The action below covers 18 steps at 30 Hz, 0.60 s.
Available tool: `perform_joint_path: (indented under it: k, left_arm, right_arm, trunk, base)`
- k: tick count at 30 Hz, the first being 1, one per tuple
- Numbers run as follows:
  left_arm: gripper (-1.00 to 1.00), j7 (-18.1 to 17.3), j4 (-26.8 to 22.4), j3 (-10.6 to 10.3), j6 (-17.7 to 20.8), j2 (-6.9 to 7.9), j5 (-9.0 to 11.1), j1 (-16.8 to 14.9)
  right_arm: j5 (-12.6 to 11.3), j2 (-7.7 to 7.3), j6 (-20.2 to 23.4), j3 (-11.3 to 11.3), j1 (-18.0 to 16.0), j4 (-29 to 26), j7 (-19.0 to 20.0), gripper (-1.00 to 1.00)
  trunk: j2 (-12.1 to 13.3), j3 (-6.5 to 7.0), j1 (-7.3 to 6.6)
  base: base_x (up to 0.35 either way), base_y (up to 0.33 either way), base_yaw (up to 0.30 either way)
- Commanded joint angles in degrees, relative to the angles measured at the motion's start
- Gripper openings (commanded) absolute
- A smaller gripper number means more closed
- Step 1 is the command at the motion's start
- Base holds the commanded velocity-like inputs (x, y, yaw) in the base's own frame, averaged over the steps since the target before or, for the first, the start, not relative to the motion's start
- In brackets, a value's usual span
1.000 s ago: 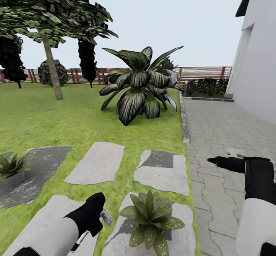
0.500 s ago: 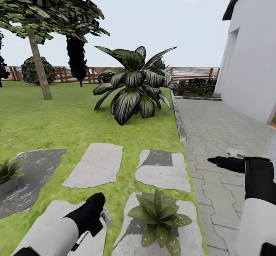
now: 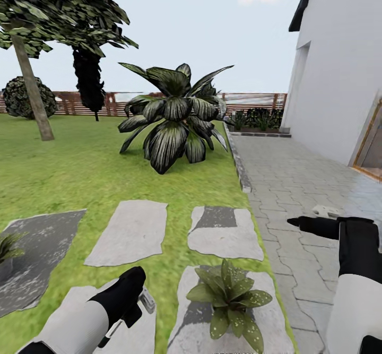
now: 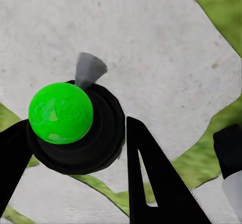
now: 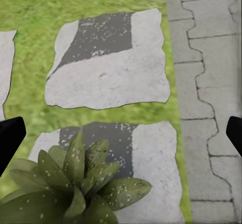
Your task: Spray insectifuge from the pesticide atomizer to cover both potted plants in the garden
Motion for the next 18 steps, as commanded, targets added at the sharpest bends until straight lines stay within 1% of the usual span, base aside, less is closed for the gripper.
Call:
perform_joint_path:
  k: [1, 10, 14, 18]
  left_arm:
    - [-1.00, -0.59, -0.05, -0.20, 0.07, 0.02, -0.62, -0.03]
    - [-1.00, -0.57, -0.05, -0.30, 0.09, 0.02, -0.62, -0.13]
    - [-1.00, -0.54, -0.10, -0.34, 0.15, -0.01, -0.62, -0.71]
    - [-1.00, -0.50, -0.14, -0.45, 0.16, -0.07, -0.62, -0.82]
  right_arm:
    - [0.59, 0.02, 0.12, -0.09, -0.07, -0.06, 0.59, 1.00]
    - [0.59, -0.02, 0.11, -0.09, -0.07, -0.06, 0.60, 1.00]
    - [0.59, 0.03, 0.11, -0.09, -0.07, -0.06, 0.60, 1.00]
    - [0.59, 0.02, 0.11, -0.09, -0.07, -0.06, 0.60, 1.00]
  trunk:
    - [-0.03, -0.06, -0.01]
    - [-0.03, -0.06, -0.01]
    - [-0.03, -0.06, -0.01]
    - [-0.03, -0.06, -0.01]
  base:
    - [0.000, 0.099, -0.264]
    - [0.002, 0.018, -0.264]
    - [0.151, 0.139, -0.264]
    - [0.247, 0.223, -0.264]
